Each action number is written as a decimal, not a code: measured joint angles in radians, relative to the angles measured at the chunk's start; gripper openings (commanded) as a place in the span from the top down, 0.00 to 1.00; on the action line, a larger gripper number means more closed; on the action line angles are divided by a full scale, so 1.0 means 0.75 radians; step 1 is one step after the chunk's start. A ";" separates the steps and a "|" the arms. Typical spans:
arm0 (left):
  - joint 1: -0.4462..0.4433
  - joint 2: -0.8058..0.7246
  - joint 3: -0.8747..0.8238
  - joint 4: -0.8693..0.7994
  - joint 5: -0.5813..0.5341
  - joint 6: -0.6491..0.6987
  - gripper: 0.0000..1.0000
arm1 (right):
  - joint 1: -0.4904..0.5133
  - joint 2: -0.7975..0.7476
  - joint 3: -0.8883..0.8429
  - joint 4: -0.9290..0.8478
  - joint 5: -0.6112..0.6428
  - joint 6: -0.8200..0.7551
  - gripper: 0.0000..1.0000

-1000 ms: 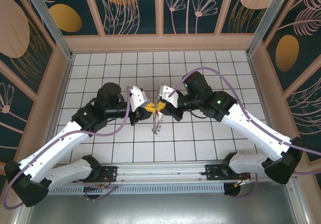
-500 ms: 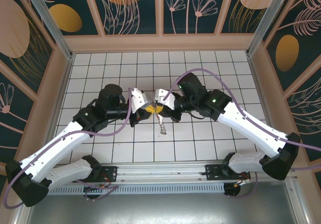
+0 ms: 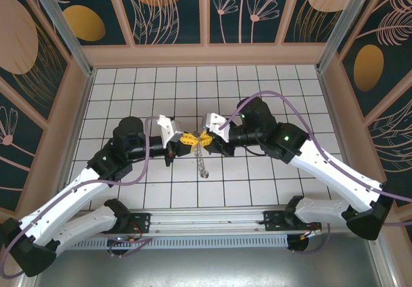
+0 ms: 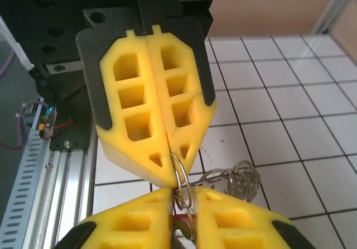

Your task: Put the keys on the keyring

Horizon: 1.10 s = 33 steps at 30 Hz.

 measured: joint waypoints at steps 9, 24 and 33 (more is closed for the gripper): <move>0.001 -0.042 -0.041 0.175 0.086 -0.119 1.00 | 0.001 -0.090 -0.069 0.149 -0.075 0.076 0.86; -0.001 0.023 0.080 0.028 0.056 -0.035 0.88 | -0.027 -0.099 -0.048 0.129 -0.077 0.075 1.00; -0.001 0.144 0.229 -0.273 -0.116 0.147 0.92 | -0.029 0.083 0.144 -0.150 0.052 -0.049 1.00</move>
